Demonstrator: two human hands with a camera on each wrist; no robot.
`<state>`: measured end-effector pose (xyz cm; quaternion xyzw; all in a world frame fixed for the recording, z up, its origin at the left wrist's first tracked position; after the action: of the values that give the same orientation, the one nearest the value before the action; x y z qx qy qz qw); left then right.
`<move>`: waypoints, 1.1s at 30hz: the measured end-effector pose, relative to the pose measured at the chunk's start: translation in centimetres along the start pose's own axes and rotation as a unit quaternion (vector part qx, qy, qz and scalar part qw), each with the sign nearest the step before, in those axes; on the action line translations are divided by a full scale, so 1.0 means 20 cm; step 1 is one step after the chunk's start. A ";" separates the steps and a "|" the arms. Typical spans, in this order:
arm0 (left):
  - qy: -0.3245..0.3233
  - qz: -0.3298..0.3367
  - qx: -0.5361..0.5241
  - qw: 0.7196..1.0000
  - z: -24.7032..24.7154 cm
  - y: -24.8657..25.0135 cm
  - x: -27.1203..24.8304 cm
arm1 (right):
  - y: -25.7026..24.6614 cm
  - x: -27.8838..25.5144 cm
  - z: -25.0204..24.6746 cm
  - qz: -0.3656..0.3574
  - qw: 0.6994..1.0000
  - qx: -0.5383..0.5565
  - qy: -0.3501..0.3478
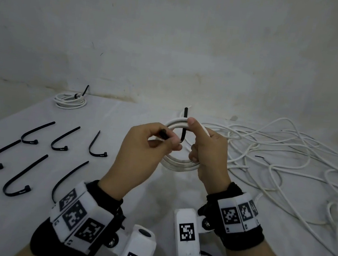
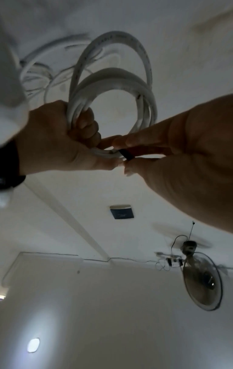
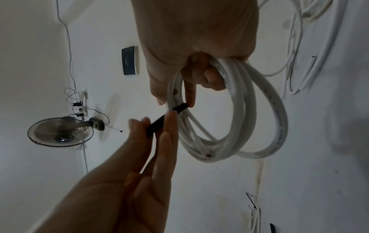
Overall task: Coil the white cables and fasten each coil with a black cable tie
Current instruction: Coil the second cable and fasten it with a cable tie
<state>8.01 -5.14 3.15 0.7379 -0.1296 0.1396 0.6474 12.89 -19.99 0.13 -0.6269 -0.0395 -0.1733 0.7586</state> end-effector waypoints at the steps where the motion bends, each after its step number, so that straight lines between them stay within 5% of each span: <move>1: 0.009 0.016 0.028 0.999 -0.01 0.01 0.01 | 0.00 0.00 0.01 0.011 1.000 0.021 -0.008; 10: 0.078 0.159 0.203 0.963 -0.08 0.13 0.05 | 0.03 -0.03 0.09 0.078 0.986 0.129 -0.076; 17: 0.105 0.059 0.110 0.987 -0.08 -0.01 0.13 | 0.03 -0.02 0.08 0.079 0.983 0.155 -0.059; 21: 0.049 -0.021 0.102 0.993 -0.04 -0.11 0.17 | 0.03 -0.02 0.07 0.074 0.985 0.149 -0.050; 33: 0.041 0.049 0.086 0.994 -0.01 -0.05 0.19 | 0.03 -0.03 0.10 0.077 0.980 0.164 -0.085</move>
<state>11.83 -4.79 3.59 0.7776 -0.1263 0.2118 0.5784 12.77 -17.79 -0.25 -0.5077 -0.0830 -0.0520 0.8560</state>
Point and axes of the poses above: each hand's wrist, its own x-axis towards the middle knuckle, its own z-axis out of the palm, y = z × x, the point moved 7 cm from there along x, towards the middle knuckle, and after that the axes turned 5 degrees about -z, right-handed, at the moved point
